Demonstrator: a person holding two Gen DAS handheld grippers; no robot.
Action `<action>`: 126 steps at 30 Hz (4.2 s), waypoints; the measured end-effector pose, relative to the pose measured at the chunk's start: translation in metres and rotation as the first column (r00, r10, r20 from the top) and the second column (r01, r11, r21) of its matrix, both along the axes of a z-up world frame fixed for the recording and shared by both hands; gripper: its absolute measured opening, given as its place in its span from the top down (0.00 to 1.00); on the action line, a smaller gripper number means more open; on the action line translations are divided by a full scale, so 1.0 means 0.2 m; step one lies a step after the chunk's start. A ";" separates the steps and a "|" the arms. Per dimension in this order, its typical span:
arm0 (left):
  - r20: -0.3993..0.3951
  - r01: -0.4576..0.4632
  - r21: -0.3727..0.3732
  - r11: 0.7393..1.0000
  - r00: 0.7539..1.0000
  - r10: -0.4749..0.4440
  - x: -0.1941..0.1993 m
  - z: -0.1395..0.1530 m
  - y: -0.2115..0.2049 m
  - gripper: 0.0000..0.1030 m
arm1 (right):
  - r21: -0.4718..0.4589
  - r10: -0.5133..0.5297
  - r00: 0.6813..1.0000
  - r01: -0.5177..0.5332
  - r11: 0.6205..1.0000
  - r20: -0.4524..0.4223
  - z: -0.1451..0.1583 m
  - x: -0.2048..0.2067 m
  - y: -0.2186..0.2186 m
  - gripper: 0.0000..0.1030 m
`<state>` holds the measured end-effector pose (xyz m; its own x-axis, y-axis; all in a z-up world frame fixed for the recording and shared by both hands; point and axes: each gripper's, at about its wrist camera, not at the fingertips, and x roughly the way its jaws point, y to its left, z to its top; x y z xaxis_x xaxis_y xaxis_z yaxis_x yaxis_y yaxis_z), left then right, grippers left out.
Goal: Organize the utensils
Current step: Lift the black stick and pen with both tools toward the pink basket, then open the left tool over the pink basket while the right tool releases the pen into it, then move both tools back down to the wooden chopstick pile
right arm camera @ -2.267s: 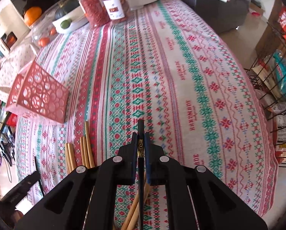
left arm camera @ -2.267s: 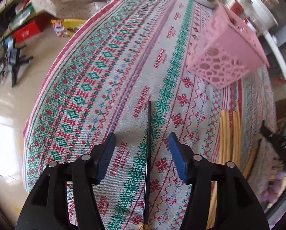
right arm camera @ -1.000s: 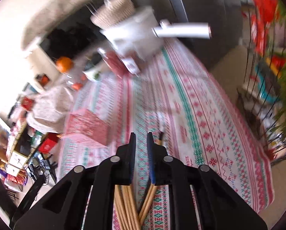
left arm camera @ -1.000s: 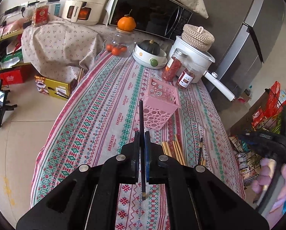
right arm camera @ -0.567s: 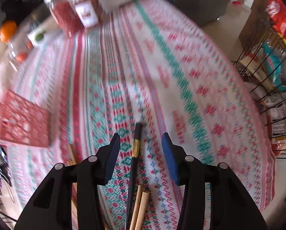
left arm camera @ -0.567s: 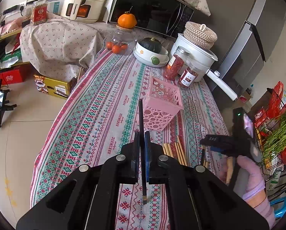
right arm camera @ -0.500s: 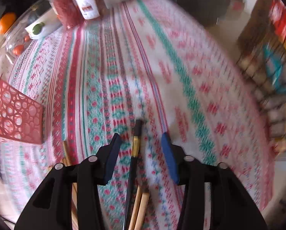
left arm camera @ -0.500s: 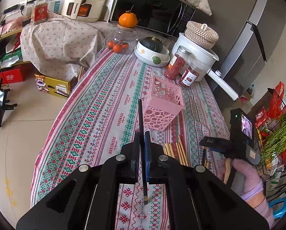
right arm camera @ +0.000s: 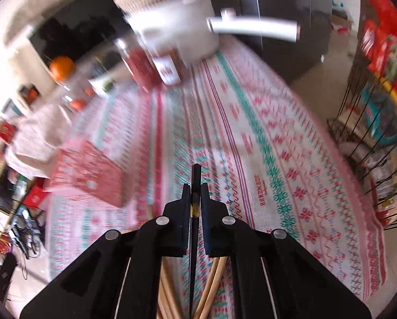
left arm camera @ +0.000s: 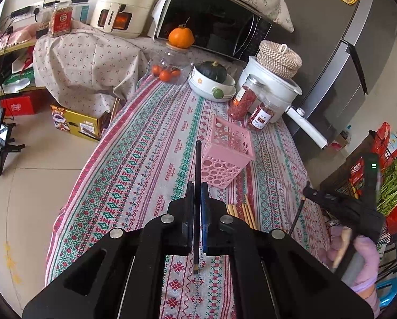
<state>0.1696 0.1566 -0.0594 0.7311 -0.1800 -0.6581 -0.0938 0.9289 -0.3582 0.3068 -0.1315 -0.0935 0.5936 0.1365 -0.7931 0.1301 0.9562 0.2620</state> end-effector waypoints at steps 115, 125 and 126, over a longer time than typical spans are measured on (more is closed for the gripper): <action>-0.532 0.037 0.196 0.980 0.844 0.075 0.47 -0.60 -0.45 0.07 | 0.013 -0.080 0.959 0.086 0.996 -0.273 -0.25 -0.21 -0.43 0.06; -0.520 0.102 0.259 0.960 0.853 0.050 0.49 -0.65 -0.57 0.07 | -0.011 -0.088 0.958 0.088 0.996 -0.274 -0.25 -0.20 -0.42 0.06; -0.519 0.113 0.263 0.958 0.854 0.042 0.48 -0.65 -0.56 0.07 | -0.011 -0.092 0.957 0.092 0.996 -0.274 -0.25 -0.20 -0.42 0.06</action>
<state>0.2657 0.0437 -0.1890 0.2695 0.0445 -0.9620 -0.1570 0.9876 0.0017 0.2667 -0.2146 -0.1443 0.3634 0.0934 -0.9270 0.2845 0.9363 0.2058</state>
